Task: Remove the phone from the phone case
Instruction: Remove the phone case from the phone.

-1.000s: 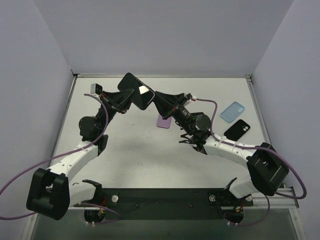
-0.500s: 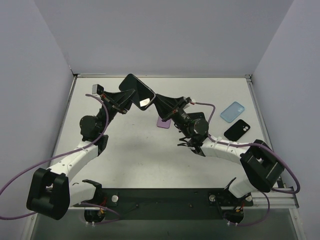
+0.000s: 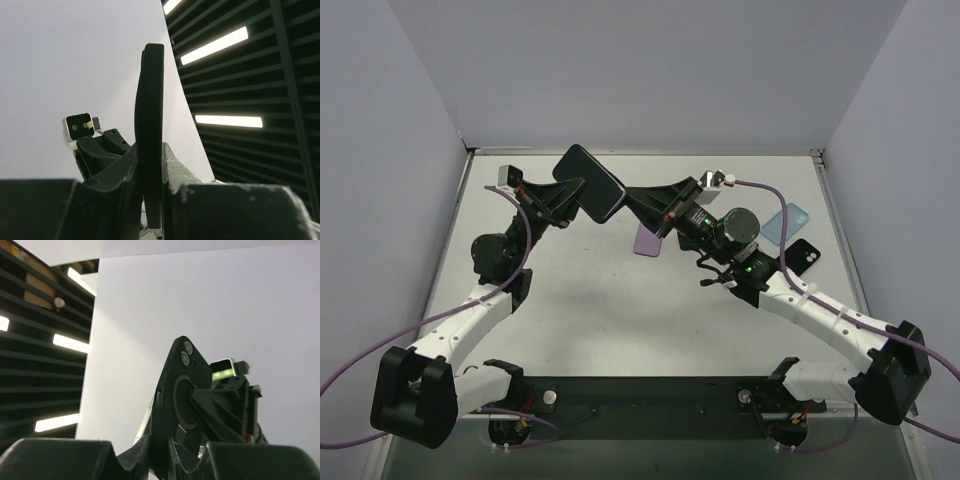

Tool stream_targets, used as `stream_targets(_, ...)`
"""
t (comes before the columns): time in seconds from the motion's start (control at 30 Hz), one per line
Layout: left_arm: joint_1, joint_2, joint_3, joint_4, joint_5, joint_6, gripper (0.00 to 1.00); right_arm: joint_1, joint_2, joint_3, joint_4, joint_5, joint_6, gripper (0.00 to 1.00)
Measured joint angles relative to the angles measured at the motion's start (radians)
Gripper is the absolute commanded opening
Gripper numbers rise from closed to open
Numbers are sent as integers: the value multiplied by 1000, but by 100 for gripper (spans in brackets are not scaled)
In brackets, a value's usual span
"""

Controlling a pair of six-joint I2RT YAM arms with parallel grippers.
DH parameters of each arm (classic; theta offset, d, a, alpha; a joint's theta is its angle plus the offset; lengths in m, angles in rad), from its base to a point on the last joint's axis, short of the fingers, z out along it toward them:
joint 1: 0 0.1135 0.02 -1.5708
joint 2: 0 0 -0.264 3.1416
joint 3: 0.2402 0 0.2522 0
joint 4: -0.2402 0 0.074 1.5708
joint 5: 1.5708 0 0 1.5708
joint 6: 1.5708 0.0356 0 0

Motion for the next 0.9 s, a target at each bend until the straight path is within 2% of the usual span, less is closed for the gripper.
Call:
stream_targets(0.07, 0, -13, 11, 13, 24, 2, 0, -4, -39, 40, -116, -41, -61, 16)
stream_targets(0.33, 7, -16, 26, -51, 106, 72, 0, -31, -63, 103, -353, -120, -215, 16)
stream_targets(0.4, 9, -16, 28, -72, 124, 85, 0, -32, -49, 124, -393, -141, -248, 16)
stream_targets(0.53, 14, -16, 34, -107, 144, 91, 0, -38, -8, 162, -425, -194, -291, 25)
stream_targets(0.6, 16, -16, 41, -126, 146, 93, 0, -47, 6, 174, -430, -217, -308, 25)
stream_targets(0.67, 16, -16, 45, -135, 145, 93, 0, -52, 19, 186, -426, -240, -315, 17)
stream_targets(0.73, 18, -16, 45, -135, 143, 96, 0, -58, 34, 184, -387, -267, -310, 0)
stream_targets(0.9, 19, -15, 45, -144, 134, 109, 0, -76, 56, 142, -262, -309, -294, 0)
